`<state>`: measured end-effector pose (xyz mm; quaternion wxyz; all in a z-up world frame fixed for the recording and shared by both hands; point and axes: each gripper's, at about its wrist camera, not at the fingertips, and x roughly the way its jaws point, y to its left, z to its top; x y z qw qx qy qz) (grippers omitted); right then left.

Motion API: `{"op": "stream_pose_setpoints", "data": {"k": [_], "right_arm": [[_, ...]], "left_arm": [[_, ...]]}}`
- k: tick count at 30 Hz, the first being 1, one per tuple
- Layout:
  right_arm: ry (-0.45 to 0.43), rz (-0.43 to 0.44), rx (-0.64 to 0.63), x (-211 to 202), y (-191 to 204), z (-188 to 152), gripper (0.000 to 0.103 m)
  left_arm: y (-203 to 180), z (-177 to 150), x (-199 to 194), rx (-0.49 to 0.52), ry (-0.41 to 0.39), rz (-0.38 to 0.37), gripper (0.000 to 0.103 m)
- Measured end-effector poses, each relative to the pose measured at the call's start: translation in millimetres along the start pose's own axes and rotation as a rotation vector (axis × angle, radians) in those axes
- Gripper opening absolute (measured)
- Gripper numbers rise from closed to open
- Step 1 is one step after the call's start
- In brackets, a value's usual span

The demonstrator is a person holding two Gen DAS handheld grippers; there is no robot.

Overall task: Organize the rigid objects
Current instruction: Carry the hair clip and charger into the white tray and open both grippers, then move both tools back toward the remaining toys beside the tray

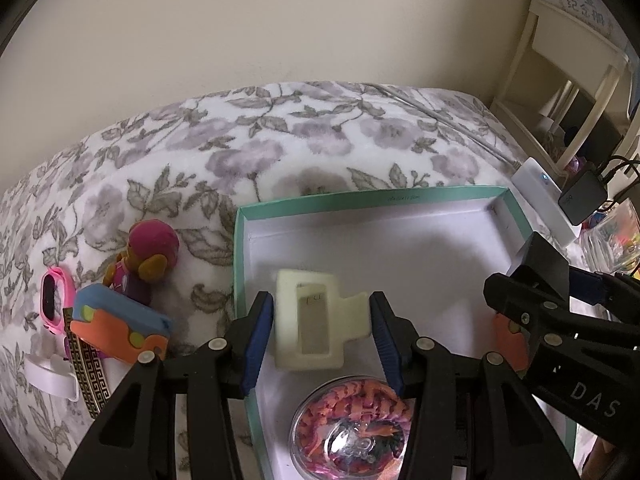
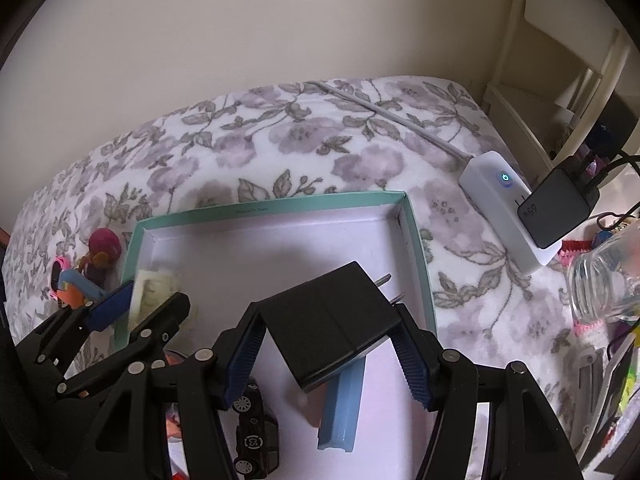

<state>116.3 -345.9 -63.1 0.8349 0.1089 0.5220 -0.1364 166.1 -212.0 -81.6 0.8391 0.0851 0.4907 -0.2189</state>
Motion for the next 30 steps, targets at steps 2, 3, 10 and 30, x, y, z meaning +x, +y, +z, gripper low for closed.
{"op": "stream_pose_setpoints", "data": {"k": [2, 3, 10, 30], "right_arm": [[0.003, -0.001, -0.004, 0, 1, 0, 0.067], [0.003, -0.003, -0.006, 0, 1, 0, 0.067], [-0.014, -0.013, -0.005, -9, -1, 4, 0.068], [-0.133, -0.033, 0.028, -62, -13, 19, 0.069]], "left_arm": [[0, 0, 0, -0.001, 0.004, 0.001, 0.051], [0, 0, 0, 0.000, 0.005, 0.001, 0.051], [2, 2, -4, -0.009, 0.000, 0.000, 0.063], [25, 20, -53, -0.098, -0.081, 0.064, 0.081]]}}
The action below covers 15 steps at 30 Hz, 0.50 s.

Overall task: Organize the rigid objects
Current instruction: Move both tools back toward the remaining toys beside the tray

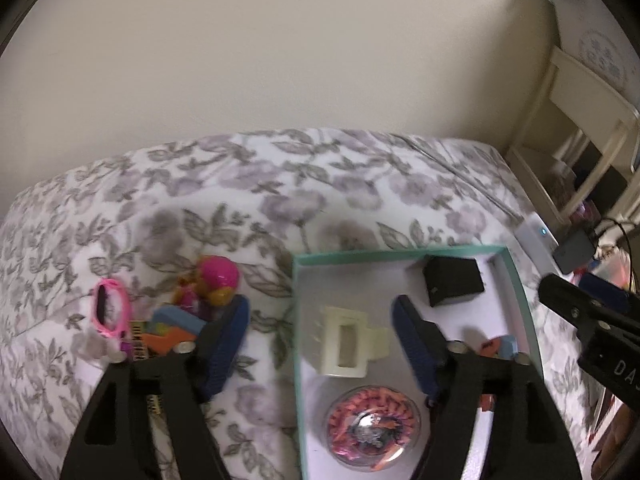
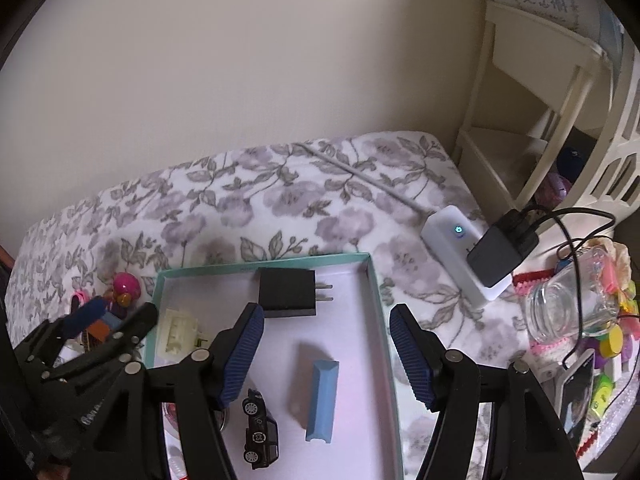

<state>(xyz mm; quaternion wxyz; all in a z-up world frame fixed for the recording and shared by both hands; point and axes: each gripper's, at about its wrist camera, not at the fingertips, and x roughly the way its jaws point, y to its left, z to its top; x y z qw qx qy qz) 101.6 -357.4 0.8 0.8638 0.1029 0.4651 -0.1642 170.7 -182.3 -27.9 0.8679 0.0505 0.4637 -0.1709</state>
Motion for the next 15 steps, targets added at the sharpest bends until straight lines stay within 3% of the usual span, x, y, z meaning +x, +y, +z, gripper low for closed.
{"op": "stream_pose_setpoints", "data": {"k": [8, 10, 15], "right_arm": [[0.007, -0.029, -0.034, 5, 5, -4, 0.081], [0.010, -0.024, -0.037, 7, 7, -4, 0.084], [0.012, -0.008, -0.043, 13, 11, -7, 0.095]], "left_arm": [[22, 3, -5, -0.070, -0.014, 0.052, 0.083], [27, 2, -3, -0.089, -0.010, 0.064, 0.098], [36, -1, 1, -0.127, 0.000, 0.077, 0.098]]}}
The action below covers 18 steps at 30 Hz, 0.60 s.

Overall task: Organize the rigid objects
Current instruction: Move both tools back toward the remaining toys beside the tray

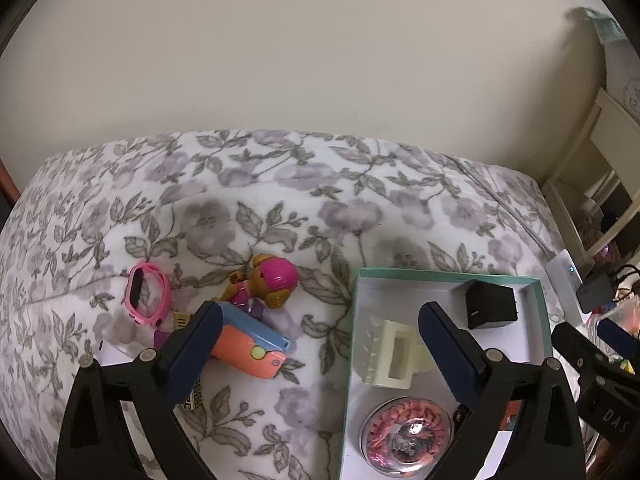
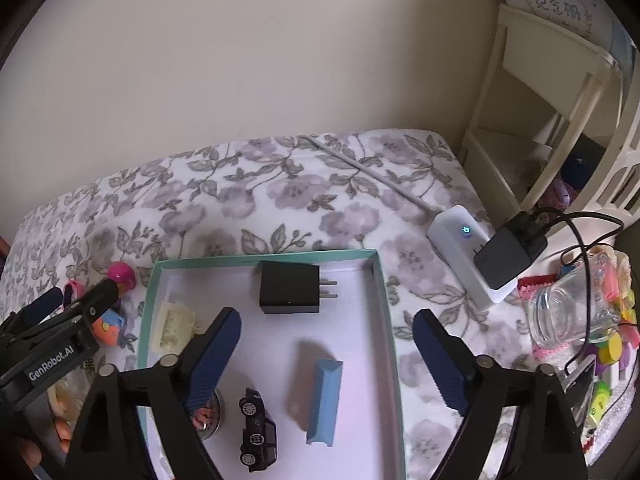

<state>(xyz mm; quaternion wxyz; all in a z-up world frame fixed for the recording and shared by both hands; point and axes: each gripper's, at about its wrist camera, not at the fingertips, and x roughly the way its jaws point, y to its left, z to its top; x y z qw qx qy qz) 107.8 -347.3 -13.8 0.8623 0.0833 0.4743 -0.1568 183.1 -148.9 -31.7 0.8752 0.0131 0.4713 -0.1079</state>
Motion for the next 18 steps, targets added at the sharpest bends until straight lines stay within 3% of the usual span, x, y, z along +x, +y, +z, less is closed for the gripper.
{"op": "stream_pose_setpoints", "data": {"k": [6, 18], "right_arm": [[-0.002, 0.003, -0.007, 6, 6, -1, 0.103], [0.006, 0.038, -0.011, 14, 15, -4, 0.103]], "left_arm": [[8, 0, 3, -0.034, 0.016, 0.009, 0.098], [19, 0, 7, -0.074, 0.040, 0.032, 0.098]]}}
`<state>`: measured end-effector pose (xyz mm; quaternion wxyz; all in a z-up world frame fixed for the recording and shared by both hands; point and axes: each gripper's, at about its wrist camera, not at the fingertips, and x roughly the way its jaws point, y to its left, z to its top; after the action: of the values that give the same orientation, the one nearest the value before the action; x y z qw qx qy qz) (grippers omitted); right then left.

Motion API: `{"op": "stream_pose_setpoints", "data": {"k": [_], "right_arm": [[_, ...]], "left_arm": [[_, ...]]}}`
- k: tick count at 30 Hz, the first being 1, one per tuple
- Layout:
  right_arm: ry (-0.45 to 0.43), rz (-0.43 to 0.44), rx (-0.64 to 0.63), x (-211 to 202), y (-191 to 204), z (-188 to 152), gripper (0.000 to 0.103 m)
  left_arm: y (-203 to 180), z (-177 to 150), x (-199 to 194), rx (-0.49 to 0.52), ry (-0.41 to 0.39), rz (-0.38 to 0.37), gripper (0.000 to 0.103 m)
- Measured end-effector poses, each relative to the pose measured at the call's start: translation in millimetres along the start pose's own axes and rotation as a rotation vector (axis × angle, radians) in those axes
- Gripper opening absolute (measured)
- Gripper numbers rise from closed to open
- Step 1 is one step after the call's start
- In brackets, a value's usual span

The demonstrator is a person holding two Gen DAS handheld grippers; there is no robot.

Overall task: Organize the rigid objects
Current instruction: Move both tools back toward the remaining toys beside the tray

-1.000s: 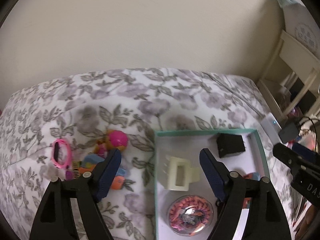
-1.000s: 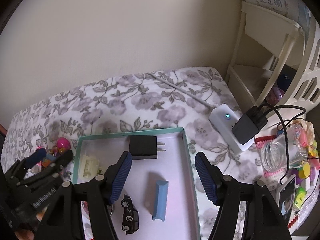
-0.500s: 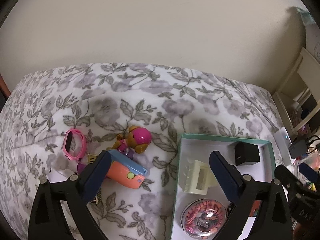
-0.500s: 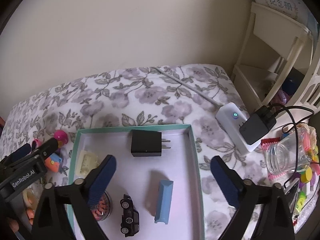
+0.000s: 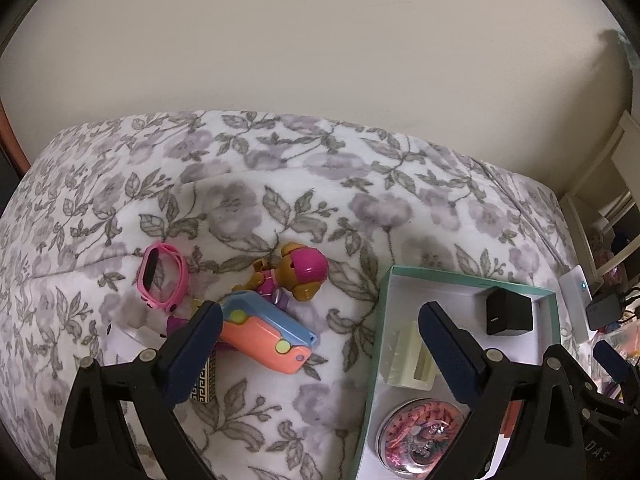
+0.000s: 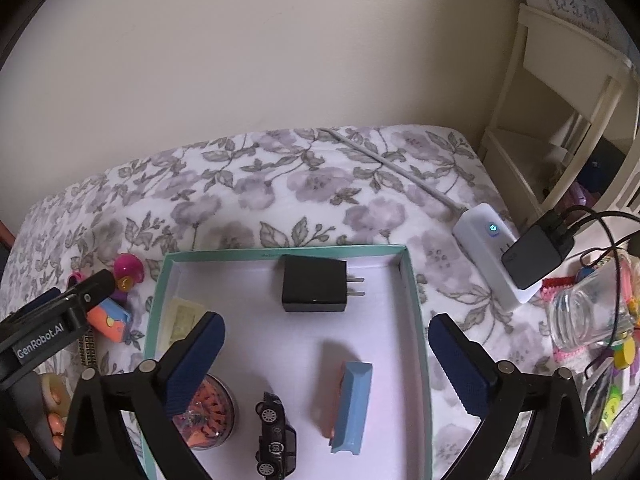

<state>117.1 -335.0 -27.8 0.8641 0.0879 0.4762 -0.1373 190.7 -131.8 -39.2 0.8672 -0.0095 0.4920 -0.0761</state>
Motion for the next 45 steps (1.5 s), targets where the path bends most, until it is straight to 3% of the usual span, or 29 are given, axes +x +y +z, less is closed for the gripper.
{"op": "stream_pose_setpoints", "data": {"k": [12, 20, 26, 34, 45], "right_arm": [[0.007, 0.006, -0.050, 5, 10, -4, 0.103], [0.002, 0.093, -0.030, 8, 22, -5, 0.103], [0.006, 0.139, -0.001, 8, 36, -5, 0.103], [0.001, 0.221, -0.054, 9, 81, -9, 0.103], [0.023, 0.265, -0.180, 17, 148, -20, 0.103]], "left_arm": [[-2, -2, 3, 0.007, 0.015, 0.010, 0.098], [15, 3, 1, -0.039, 0.030, 0.031, 0.098], [49, 11, -2, -0.115, 0.035, 0.081, 0.098], [107, 20, -12, -0.212, 0.043, 0.158, 0.098], [177, 19, -26, -0.360, 0.055, 0.173, 0.098]]}}
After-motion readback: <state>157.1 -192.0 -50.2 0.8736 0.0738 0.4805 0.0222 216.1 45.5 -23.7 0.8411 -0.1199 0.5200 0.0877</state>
